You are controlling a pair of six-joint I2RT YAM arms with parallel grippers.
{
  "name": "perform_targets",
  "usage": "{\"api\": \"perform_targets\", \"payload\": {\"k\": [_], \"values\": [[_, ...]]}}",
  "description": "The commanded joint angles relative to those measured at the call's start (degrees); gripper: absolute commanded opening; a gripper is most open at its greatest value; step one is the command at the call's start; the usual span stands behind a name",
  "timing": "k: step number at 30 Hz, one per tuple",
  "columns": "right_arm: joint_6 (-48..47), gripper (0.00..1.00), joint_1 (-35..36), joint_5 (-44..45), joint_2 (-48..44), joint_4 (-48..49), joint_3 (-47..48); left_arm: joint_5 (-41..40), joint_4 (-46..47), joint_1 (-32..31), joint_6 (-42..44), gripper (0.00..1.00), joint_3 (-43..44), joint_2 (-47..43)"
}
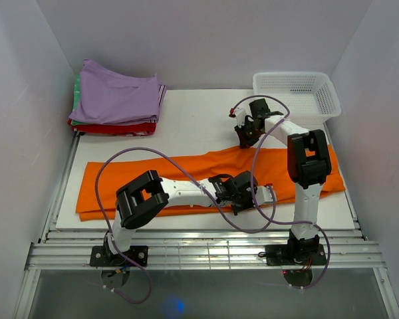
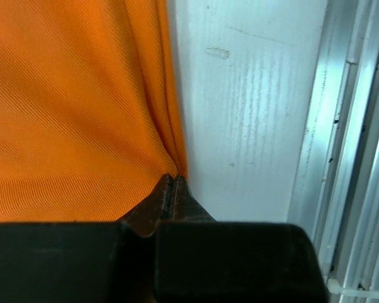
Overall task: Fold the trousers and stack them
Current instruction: Fold the trousers
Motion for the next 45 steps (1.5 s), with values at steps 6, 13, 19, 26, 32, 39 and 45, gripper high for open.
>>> {"api": "perform_targets", "payload": {"k": [6,13,19,26,32,39,45], "values": [[0.8,0.08,0.5,4.6,5.7,5.4,0.8,1.4,-1.7,-5.0,-3.7,0.0,-1.4,-7.0],[0.0,0.08,0.4,4.5,5.3,5.3,-0.4,-1.2,-3.7,-4.9,-3.8,0.0,0.2,-7.5],[0.4,0.13,0.5,3.3,5.9,1.6,2.2,0.8,-5.4,-4.2,-4.3,0.52,1.6,-6.1],[0.8,0.86,-4.4,-0.4,-4.3,-7.1,6.4,13.5,-12.6,10.2,-6.4,0.77,-3.4,-25.1],[-3.7,0.96,-12.7,-2.9,-15.9,-19.3,6.6,16.7,-25.3,30.2,-4.9,0.79,-7.7,-40.3],[-15.2,0.75,-24.8,5.2,-26.1,-24.7,-9.5,15.6,-36.9,59.9,-0.8,0.79,-15.0,-40.5],[-22.0,0.6,-35.9,8.7,-24.4,-22.0,-19.2,15.6,-38.8,73.5,5.1,0.68,-18.5,-35.3]]}}
